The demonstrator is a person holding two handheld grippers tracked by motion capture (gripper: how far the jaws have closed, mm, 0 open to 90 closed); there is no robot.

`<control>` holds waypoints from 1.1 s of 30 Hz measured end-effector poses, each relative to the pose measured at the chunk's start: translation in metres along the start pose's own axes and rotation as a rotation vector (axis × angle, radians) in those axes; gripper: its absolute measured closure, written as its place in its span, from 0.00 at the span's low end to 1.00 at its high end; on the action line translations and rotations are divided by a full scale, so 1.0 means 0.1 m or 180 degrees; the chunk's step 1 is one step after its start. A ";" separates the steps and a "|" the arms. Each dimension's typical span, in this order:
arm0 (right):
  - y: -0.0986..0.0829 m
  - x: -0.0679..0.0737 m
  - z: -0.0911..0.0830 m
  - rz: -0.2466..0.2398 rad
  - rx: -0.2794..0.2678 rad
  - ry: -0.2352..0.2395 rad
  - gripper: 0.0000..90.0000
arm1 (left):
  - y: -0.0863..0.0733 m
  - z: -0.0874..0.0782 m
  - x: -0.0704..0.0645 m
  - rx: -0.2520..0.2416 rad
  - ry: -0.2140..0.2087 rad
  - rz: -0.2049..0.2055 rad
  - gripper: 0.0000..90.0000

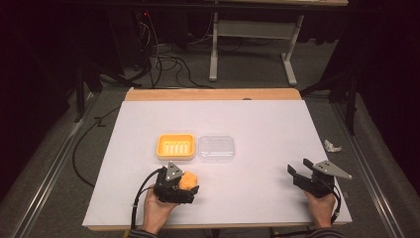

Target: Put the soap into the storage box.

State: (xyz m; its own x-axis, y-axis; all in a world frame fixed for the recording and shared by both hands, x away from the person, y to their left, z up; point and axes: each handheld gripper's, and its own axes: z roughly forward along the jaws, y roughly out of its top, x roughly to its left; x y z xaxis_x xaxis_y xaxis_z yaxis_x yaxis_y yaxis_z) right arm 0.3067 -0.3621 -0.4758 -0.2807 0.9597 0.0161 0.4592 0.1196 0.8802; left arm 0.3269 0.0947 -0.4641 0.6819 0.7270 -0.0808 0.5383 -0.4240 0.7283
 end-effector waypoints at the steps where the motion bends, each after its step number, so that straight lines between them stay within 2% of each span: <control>1: 0.00 0.00 0.00 -0.0003 0.0003 0.0000 0.35 | 0.00 0.01 0.00 0.0015 -0.0005 0.0004 0.13; 17: 0.00 0.00 0.00 0.0000 -0.0001 0.0003 0.35 | -0.01 0.13 -0.02 0.0182 0.0109 0.0084 0.18; 29: 0.00 0.00 0.00 0.0011 -0.0006 0.0007 0.35 | -0.02 0.17 -0.04 0.0219 0.0240 0.0163 0.26; 33: 0.00 0.00 0.00 0.0004 -0.0009 0.0007 0.35 | -0.02 0.17 -0.04 0.0217 0.0237 0.0160 0.27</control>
State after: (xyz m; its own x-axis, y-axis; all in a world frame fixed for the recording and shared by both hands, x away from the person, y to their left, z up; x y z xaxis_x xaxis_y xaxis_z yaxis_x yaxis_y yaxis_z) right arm 0.3066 -0.3623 -0.4757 -0.2821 0.9592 0.0182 0.4572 0.1177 0.8816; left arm 0.3313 0.0837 -0.4769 0.6715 0.7410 0.0074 0.5385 -0.4949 0.6820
